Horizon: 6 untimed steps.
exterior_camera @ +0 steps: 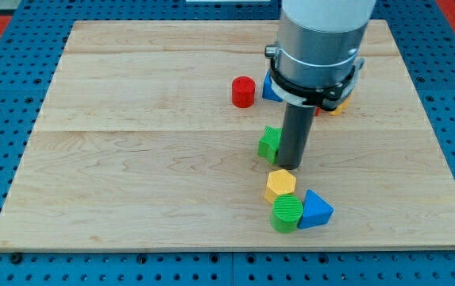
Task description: Make a group of red blocks green star red star and yellow heart towards center right
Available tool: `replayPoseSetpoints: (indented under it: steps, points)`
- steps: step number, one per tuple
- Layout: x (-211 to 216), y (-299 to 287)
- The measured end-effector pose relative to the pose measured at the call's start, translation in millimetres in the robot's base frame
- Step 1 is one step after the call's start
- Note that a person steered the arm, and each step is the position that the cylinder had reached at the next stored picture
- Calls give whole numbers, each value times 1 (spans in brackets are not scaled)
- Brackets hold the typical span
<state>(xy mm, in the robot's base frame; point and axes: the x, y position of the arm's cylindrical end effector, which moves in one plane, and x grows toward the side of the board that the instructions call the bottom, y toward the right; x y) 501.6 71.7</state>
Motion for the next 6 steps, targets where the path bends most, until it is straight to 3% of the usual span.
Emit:
replayPoseSetpoints:
  steps: [2, 5, 6]
  points:
    - [-40, -61]
    - [-84, 46]
    - [-69, 27]
